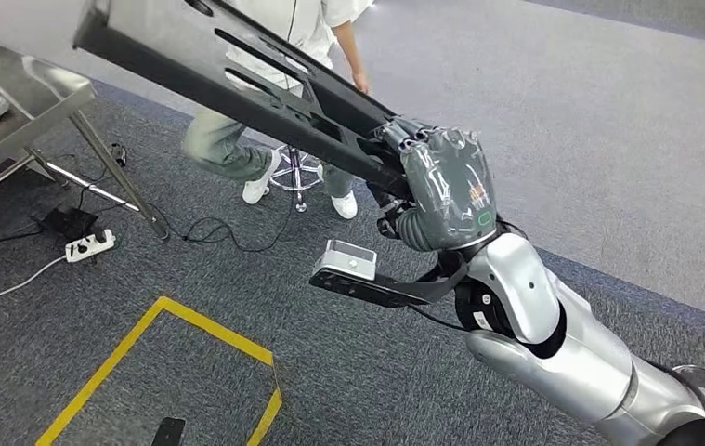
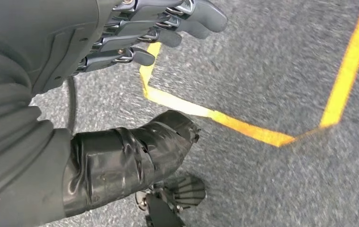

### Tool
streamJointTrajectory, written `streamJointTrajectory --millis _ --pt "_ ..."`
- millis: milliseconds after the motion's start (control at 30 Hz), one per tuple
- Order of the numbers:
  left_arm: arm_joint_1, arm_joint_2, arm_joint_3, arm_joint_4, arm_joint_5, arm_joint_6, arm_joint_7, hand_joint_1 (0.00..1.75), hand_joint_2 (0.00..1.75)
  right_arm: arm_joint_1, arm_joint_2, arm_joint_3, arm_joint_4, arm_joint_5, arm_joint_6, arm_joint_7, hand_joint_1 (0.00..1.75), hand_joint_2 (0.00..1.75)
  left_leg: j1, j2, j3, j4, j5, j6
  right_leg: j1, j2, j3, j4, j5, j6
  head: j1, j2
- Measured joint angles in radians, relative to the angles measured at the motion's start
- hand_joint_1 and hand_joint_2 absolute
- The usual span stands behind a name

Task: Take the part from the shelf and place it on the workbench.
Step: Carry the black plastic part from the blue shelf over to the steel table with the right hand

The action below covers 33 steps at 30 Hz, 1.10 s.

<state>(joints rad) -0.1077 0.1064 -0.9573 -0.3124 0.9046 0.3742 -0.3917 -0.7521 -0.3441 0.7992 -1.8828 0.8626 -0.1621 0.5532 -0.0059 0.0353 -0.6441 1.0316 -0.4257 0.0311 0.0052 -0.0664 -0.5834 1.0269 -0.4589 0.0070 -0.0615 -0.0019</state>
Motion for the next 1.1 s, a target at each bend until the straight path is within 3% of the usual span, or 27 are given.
streamJointTrajectory --millis 67,100,167,200,233,267,300,367,433,500,533,600,667,733,767,800,867,933,1033,1100 --pt "0.002 0.0 0.0 0.0 -0.002 0.004 0.001 0.0 1.75 -0.001 0.0 0.0 0.0 0.001 0.0 0.0 1.75 1.75 0.005 -0.017 0.005 -0.008 0.004 0.011 -0.003 0.014 -0.008 0.026 -0.022 0.009 0.001 0.0" --pt "0.001 -0.001 0.0 0.0 -0.002 0.005 0.001 0.0 1.75 -0.001 -0.001 -0.001 0.0 0.001 0.0 0.0 1.75 1.75 0.007 -0.025 0.008 -0.012 0.005 0.016 -0.005 0.029 -0.026 0.067 -0.046 0.013 0.001 0.0" --pt "-0.001 -0.001 0.0 0.0 -0.003 0.006 0.001 0.0 1.75 0.001 -0.002 -0.001 0.0 0.001 0.0 0.0 1.75 1.75 0.007 -0.043 0.009 -0.013 0.005 0.023 -0.008 0.053 -0.089 0.194 -0.104 0.016 0.002 0.0" --pt "-0.002 -0.001 0.0 0.0 -0.003 0.007 0.001 0.0 1.75 0.004 -0.002 -0.001 0.0 0.002 0.0 0.0 1.75 1.75 0.007 -0.053 0.01 -0.012 0.005 0.024 -0.008 0.057 -0.12 0.25 -0.121 0.017 0.002 0.0" --pt "-0.002 -0.001 0.0 0.0 -0.003 0.008 0.001 0.0 1.75 0.006 -0.003 -0.001 0.0 0.003 0.0 0.0 1.75 1.75 0.007 -0.064 0.01 -0.011 0.004 0.024 -0.01 0.059 -0.137 0.278 -0.119 0.018 0.002 0.0" --pt "-0.001 -0.001 0.0 0.0 -0.004 0.01 0.001 0.0 1.75 0.008 -0.003 -0.001 0.0 0.005 0.0 0.0 1.75 1.75 0.007 -0.077 0.011 -0.01 0.003 0.024 -0.012 0.06 -0.137 0.267 -0.099 0.02 0.002 0.0" --pt "-0.001 -0.001 0.0 0.0 -0.004 0.011 0.001 0.0 1.75 0.008 -0.004 -0.001 0.0 0.008 0.0 0.0 1.75 1.75 0.008 -0.089 0.012 -0.007 0.001 0.022 -0.015 0.064 -0.118 0.22 -0.064 0.02 0.002 0.0" --pt "-0.001 -0.001 0.0 0.0 -0.005 0.012 0.001 0.0 1.75 0.008 -0.004 -0.001 -0.002 0.014 0.0 0.0 1.75 1.75 0.008 -0.113 0.012 -0.001 -0.003 0.015 -0.022 0.096 -0.06 0.087 -0.003 0.019 0.002 0.0" --pt "-0.002 -0.001 0.0 0.0 -0.006 0.013 0.001 0.0 1.75 0.007 -0.005 -0.001 -0.006 0.017 0.001 0.0 1.75 1.75 0.01 -0.132 0.007 0.004 -0.004 0.004 -0.024 0.125 -0.028 0.019 0.013 0.016 0.001 0.0" --pt "0.001 -0.001 0.0 0.0 -0.006 0.014 0.001 0.0 1.75 0.006 -0.005 -0.001 -0.01 0.02 0.004 -0.001 1.75 1.75 0.014 -0.149 0.002 0.001 0.0 -0.008 -0.021 0.117 -0.023 0.013 0.012 0.009 0.001 0.0" --pt "0.003 -0.001 0.0 0.0 -0.006 0.014 0.001 0.0 1.75 0.006 -0.005 -0.001 -0.012 0.022 0.006 -0.002 1.75 1.75 0.016 -0.145 -0.001 0.005 -0.001 -0.014 -0.021 0.108 -0.02 0.009 0.014 0.002 0.001 0.0" --pt "0.004 -0.002 0.0 0.0 -0.007 0.014 0.0 0.0 1.75 0.004 -0.005 -0.001 -0.014 0.027 0.009 -0.002 1.75 1.75 0.015 -0.105 -0.024 0.052 -0.029 -0.024 -0.021 0.088 -0.013 0.001 0.018 -0.012 -0.003 0.0" --pt "0.001 -0.002 0.0 0.0 -0.009 0.015 -0.002 0.0 1.75 0.004 -0.005 -0.001 -0.016 0.03 0.012 -0.002 1.75 1.75 0.016 -0.058 -0.082 0.17 -0.084 -0.031 -0.018 0.067 -0.011 -0.001 0.016 -0.02 -0.007 0.0" --pt "-0.001 -0.002 0.0 0.0 -0.012 0.015 -0.005 0.0 1.75 0.005 -0.005 -0.001 -0.016 0.03 0.016 -0.002 1.75 1.75 0.018 -0.046 -0.131 0.263 -0.111 -0.034 -0.014 0.045 -0.011 0.001 0.013 -0.023 -0.007 0.0" --pt "0.0 -0.002 0.0 0.0 -0.013 0.015 -0.006 0.0 1.75 0.006 -0.005 0.0 -0.016 0.03 0.018 -0.002 1.75 1.75 0.018 -0.044 -0.131 0.262 -0.1 -0.033 -0.013 0.034 -0.01 0.002 0.012 -0.024 -0.007 0.0" --pt "0.0 -0.002 0.0 0.0 -0.013 0.015 -0.007 0.0 1.75 0.006 -0.005 0.0 -0.016 0.03 0.019 -0.002 1.75 1.75 0.018 -0.04 -0.11 0.222 -0.074 -0.031 -0.012 0.024 -0.009 0.003 0.01 -0.023 -0.007 0.0" --pt "-0.001 -0.002 0.0 0.0 -0.013 0.015 -0.009 0.0 1.75 0.006 -0.005 0.0 -0.017 0.031 0.02 -0.003 1.75 1.75 0.012 -0.012 -0.04 0.091 -0.022 -0.024 -0.008 0.004 -0.006 0.004 0.006 -0.018 -0.007 0.0" --pt "-0.006 -0.002 0.0 0.0 -0.015 0.015 -0.012 0.0 1.75 0.005 -0.005 0.0 -0.019 0.031 0.023 -0.004 1.75 1.75 0.004 0.009 0.0 0.011 -0.005 -0.011 -0.003 -0.013 -0.004 0.004 0.002 -0.01 -0.006 0.0" --pt "-0.005 -0.002 0.0 0.0 -0.016 0.015 -0.013 0.0 1.75 0.003 -0.005 0.0 -0.022 0.032 0.028 -0.008 1.75 1.75 0.003 -0.015 0.003 -0.003 -0.005 0.004 -0.001 -0.032 0.0 0.003 -0.005 0.005 -0.005 0.0" --pt "-0.002 -0.002 0.0 0.0 -0.016 0.015 -0.014 0.0 1.75 0.001 -0.005 0.0 -0.024 0.033 0.031 -0.01 1.75 1.75 0.008 -0.032 0.009 -0.011 0.0 0.014 -0.005 -0.005 -0.014 0.045 -0.036 0.014 -0.003 0.0"
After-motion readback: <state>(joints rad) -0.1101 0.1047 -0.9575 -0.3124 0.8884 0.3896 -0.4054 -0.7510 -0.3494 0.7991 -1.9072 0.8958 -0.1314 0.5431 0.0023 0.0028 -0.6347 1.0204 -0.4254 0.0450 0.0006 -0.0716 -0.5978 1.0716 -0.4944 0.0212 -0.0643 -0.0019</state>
